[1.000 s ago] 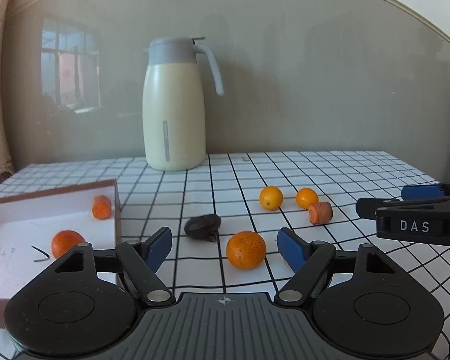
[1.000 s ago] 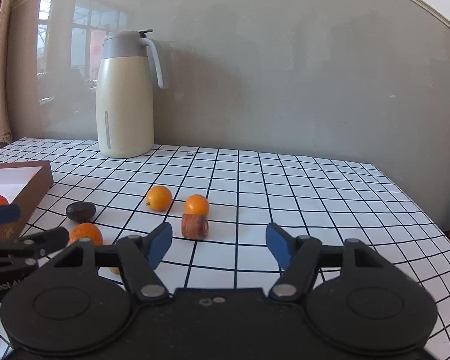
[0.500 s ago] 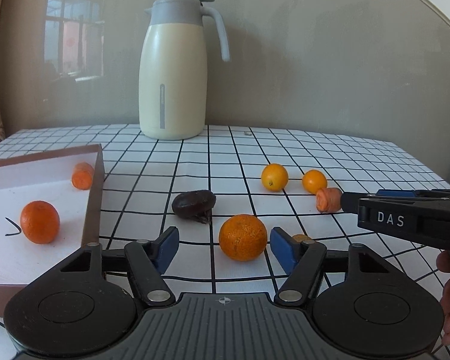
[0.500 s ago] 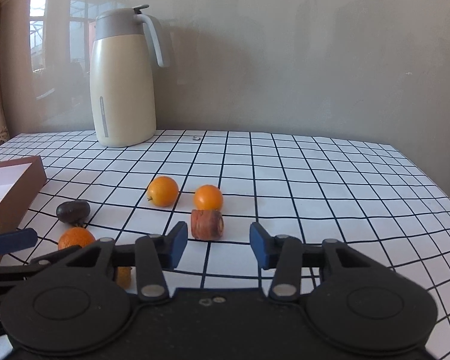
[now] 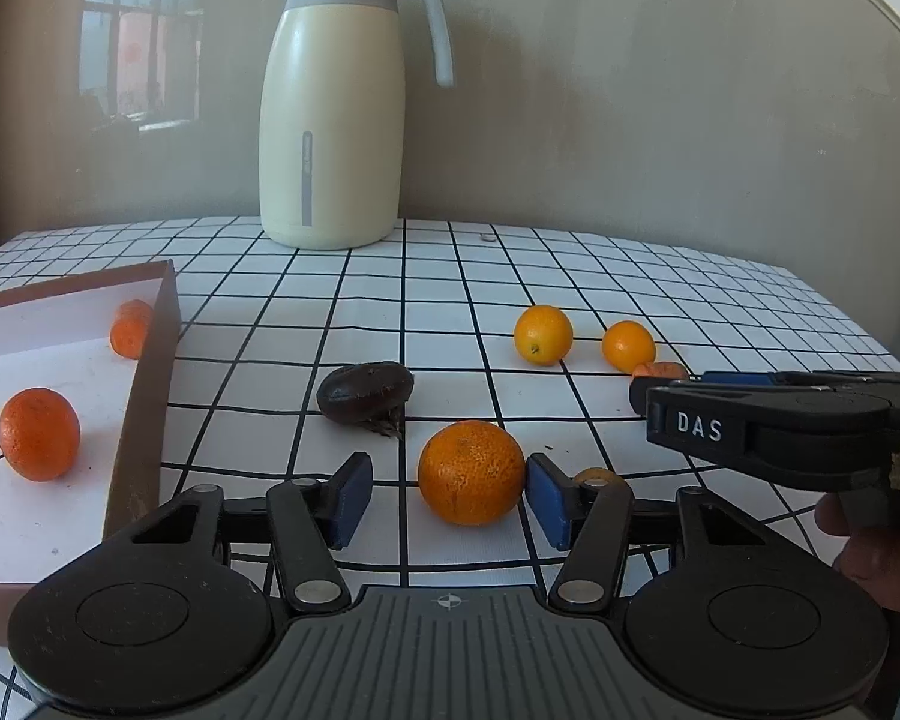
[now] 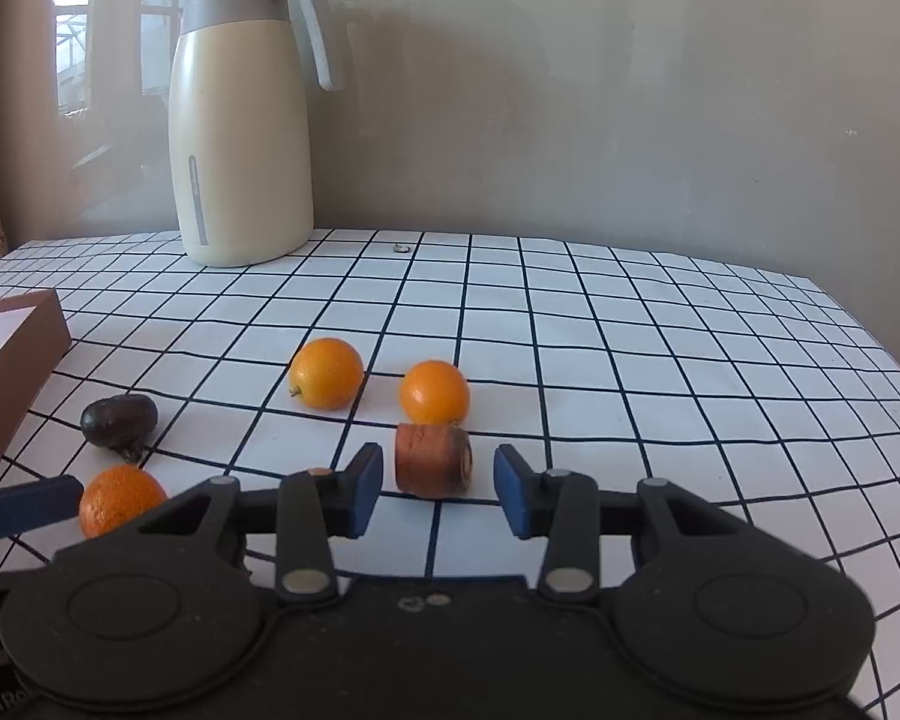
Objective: Organize fruits
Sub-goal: 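Grasp the large orange with the left tool while the right tool grasps the carrot piece, then carry the orange and carrot piece over the white box with both tools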
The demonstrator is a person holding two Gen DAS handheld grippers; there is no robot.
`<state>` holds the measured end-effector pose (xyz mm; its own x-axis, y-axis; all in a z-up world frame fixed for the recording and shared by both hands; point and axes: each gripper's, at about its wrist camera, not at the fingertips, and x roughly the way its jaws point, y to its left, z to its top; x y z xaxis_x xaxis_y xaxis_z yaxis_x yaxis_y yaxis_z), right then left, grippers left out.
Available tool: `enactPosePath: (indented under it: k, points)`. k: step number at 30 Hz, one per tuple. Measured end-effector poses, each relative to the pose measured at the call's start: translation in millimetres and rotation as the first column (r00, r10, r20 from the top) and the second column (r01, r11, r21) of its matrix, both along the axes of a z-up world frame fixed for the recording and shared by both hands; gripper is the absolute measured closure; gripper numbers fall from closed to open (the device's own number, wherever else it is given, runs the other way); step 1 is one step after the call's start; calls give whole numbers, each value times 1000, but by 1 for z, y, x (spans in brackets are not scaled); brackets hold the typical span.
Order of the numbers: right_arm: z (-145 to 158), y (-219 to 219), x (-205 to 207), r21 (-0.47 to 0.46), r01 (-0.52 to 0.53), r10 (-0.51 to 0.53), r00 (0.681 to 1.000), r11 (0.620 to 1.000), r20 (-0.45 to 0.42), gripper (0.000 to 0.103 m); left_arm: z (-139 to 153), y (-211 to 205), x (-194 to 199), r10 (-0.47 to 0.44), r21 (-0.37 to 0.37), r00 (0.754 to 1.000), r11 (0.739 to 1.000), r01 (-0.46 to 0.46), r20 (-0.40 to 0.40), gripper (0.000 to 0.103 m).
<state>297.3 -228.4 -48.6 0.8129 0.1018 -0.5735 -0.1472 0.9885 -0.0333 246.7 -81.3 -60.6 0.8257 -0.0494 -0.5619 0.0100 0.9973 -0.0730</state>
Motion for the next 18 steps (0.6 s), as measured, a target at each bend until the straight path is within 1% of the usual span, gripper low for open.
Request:
enactPosePath:
  k: [2,6,7,8,9,11,18]
  points:
    - [-3,0,5,-7,6,-6,1000,1000,-17,73,-1,-1,3,-10,-1,1000,1000,10,-17,51]
    - [-5,-1,12,2,14,-14,1000,1000,-25,74,-1,-3,6,-19,9,1000,1000,19,-22,51]
    - [-5,-1,15,3,14,-14,999,1000,-32,76,-1,-3,6,-19,9,1000,1000,19,-22,52]
    - [-5,-1,17,2,13,-13,999,1000,-39,77,-2,-3,7,-19,11,1000,1000,19,-21,55]
    - [-5,-1,17,4,11,-11,999,1000,-39,83,-2,-3,7,-24,11,1000,1000,24,-21,57]
    - [-5,0,17,-10,11,-12,999,1000,-36,83,-2,-5,7,-40,15,999,999,40,-18,64]
    - [-2,-7,11,-12,26,-27,999,1000,-34,83,0,-4,5,-42,5,999,999,42,-17,65]
